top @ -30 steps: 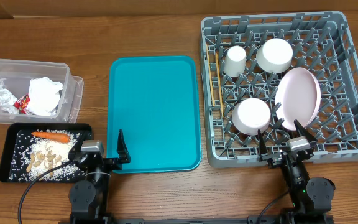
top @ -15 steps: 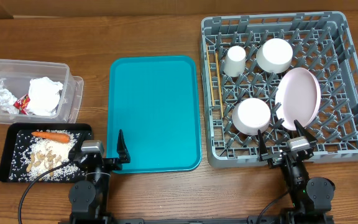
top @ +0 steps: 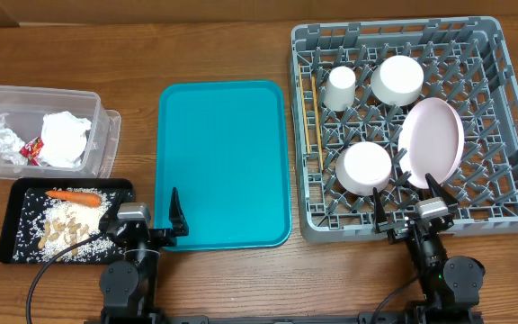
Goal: Sort waste into correct bins and load items into the dishwasher
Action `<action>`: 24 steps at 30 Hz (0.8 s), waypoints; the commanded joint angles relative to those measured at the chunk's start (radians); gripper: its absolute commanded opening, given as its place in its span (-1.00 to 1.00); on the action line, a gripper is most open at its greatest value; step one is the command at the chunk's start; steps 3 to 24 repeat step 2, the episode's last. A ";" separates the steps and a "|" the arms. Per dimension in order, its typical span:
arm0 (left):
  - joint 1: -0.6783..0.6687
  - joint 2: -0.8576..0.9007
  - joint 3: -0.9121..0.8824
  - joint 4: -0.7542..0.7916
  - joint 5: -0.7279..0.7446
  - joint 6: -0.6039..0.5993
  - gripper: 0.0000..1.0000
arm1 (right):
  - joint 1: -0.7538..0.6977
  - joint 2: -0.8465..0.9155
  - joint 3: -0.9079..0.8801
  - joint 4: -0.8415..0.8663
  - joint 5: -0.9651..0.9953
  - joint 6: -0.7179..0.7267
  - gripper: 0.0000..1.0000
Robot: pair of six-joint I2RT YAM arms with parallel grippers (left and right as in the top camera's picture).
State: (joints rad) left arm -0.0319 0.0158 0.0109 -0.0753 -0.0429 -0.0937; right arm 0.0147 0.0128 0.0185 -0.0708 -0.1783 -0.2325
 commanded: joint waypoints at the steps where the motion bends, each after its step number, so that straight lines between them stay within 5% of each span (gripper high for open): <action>1: 0.007 -0.011 -0.006 0.004 -0.016 0.024 1.00 | 0.004 -0.010 -0.011 0.005 0.005 0.008 1.00; 24: 0.007 -0.011 -0.006 0.004 -0.016 0.024 1.00 | 0.004 -0.010 -0.011 0.005 0.005 0.008 1.00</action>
